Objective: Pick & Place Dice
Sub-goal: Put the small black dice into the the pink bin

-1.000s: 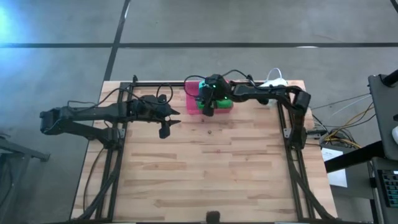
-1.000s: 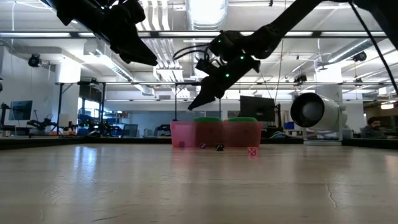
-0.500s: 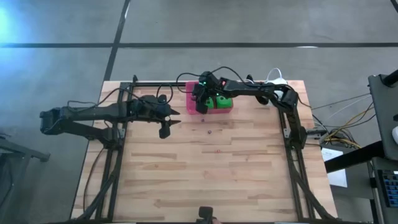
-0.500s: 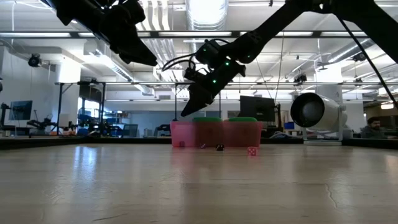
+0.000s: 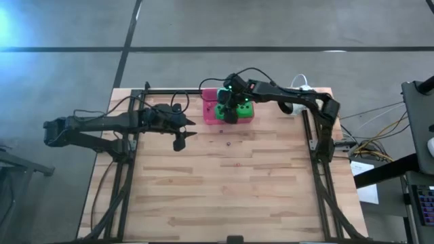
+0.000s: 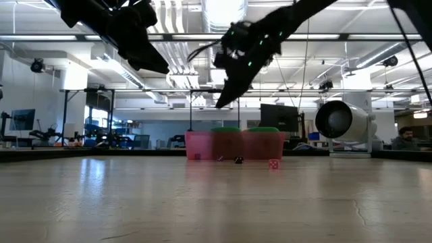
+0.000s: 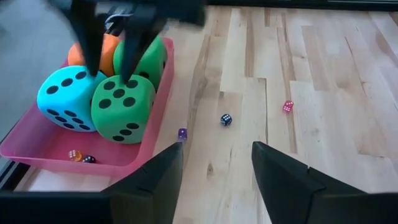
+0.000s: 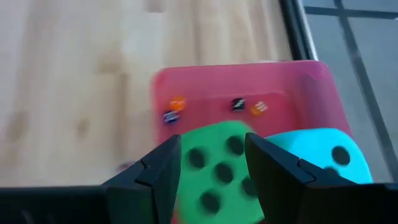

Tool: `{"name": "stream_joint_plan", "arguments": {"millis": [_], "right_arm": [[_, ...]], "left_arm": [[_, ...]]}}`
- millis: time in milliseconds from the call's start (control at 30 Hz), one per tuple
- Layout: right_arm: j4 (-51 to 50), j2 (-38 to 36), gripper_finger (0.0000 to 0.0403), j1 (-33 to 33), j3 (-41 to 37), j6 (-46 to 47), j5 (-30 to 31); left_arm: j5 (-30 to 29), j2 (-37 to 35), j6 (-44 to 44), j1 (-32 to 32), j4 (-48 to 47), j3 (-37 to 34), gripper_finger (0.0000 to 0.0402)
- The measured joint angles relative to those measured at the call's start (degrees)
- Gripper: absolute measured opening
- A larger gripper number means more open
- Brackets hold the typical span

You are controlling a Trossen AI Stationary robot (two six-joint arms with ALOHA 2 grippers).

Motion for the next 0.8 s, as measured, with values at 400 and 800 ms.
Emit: {"name": "stream_joint_plan", "arguments": {"millis": [400,800], "right_arm": [[-3.6,-20.1,0.0157,8.5,-17.4,0.9,-0.2],[6.7,-37.9,0.0143,18.6,-37.2,7.6,0.2]], "left_arm": [[3.3,0.1,2.1,0.0,7.0,-4.8,0.0213],[10.1,10.6,10.2,-2.9,13.6,-2.6,0.0197]]}}
